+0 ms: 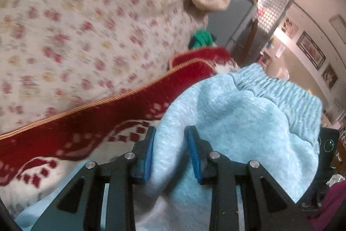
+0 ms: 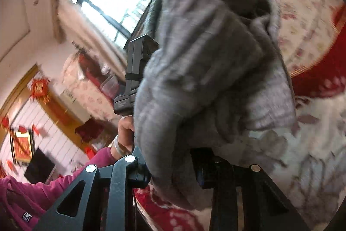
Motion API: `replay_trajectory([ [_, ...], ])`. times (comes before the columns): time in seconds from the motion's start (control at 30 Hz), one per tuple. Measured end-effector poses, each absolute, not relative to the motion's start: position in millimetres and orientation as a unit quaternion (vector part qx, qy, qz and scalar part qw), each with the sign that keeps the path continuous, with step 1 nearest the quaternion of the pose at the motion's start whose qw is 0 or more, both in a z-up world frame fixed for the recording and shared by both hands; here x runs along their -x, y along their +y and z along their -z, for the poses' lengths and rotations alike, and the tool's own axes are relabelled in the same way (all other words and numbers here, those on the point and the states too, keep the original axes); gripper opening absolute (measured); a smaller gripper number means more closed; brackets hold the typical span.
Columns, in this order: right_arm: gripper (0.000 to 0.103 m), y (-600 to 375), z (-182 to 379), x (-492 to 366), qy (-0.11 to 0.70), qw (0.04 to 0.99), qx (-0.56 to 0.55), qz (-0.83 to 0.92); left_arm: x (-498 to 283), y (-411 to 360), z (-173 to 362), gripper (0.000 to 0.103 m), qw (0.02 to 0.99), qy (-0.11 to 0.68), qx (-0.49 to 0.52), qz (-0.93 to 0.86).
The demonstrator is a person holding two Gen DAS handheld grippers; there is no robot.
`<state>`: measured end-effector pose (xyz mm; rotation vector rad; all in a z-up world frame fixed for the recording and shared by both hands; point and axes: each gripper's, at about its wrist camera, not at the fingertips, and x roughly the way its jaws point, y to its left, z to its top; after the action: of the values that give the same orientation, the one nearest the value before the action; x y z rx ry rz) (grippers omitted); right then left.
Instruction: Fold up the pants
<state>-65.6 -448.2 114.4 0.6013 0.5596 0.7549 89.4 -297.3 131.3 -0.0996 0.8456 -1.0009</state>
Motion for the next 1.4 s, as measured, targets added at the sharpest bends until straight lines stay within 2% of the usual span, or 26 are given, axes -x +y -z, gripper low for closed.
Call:
replay_trajectory([
  [0.27, 0.034, -348, -139, 45, 0.278, 0.837, -0.231, -0.411, -79, -171, -132, 0.026, 0.832, 0.367, 0.106, 0.403],
  [0.37, 0.034, -309, -137, 36, 0.294, 0.83, -0.209, -0.426, -76, -119, -118, 0.021, 0.846, 0.369, 0.122, 0.365],
  [0.57, 0.034, -212, -104, 14, 0.349, 0.815, -0.139, -0.442, -66, 0, -70, 0.021, 0.869, 0.4, 0.165, 0.242],
  [0.67, 0.034, -169, -69, 2, 0.395, 0.798, -0.101, -0.443, -49, 56, -49, 0.032, 0.876, 0.409, 0.186, 0.176],
  [0.73, 0.037, -151, -50, 2, 0.411, 0.801, -0.077, -0.428, -36, 80, -43, 0.05, 0.877, 0.409, 0.203, 0.148],
  [0.77, 0.037, -148, -48, 4, 0.409, 0.806, -0.069, -0.423, -29, 90, -43, 0.055, 0.879, 0.404, 0.211, 0.14],
  [0.8, 0.043, -147, -48, 9, 0.401, 0.81, -0.061, -0.424, -23, 97, -46, 0.063, 0.881, 0.397, 0.219, 0.136],
  [0.83, 0.056, -148, -52, 13, 0.394, 0.805, -0.065, -0.438, -17, 101, -51, 0.065, 0.885, 0.386, 0.222, 0.136],
  [0.87, 0.064, -151, -55, 17, 0.394, 0.794, -0.08, -0.457, -13, 101, -56, 0.067, 0.888, 0.379, 0.222, 0.136],
  [0.9, 0.078, -158, -59, 19, 0.4, 0.778, -0.1, -0.475, -8, 97, -65, 0.069, 0.893, 0.369, 0.216, 0.139],
  [0.93, 0.084, -168, -64, 20, 0.41, 0.765, -0.119, -0.482, -5, 94, -72, 0.07, 0.896, 0.362, 0.211, 0.145],
  [1.1, 0.084, -222, -86, 33, 0.388, 0.793, -0.129, -0.451, 14, 35, -119, 0.084, 0.909, 0.325, 0.161, 0.207],
  [1.23, 0.085, -268, -95, 30, 0.38, 0.832, -0.119, -0.386, 23, -17, -133, 0.085, 0.914, 0.321, 0.1, 0.226],
  [1.4, 0.085, -296, -93, 9, 0.39, 0.847, -0.122, -0.341, 27, -66, -123, 0.085, 0.914, 0.337, 0.034, 0.222],
])
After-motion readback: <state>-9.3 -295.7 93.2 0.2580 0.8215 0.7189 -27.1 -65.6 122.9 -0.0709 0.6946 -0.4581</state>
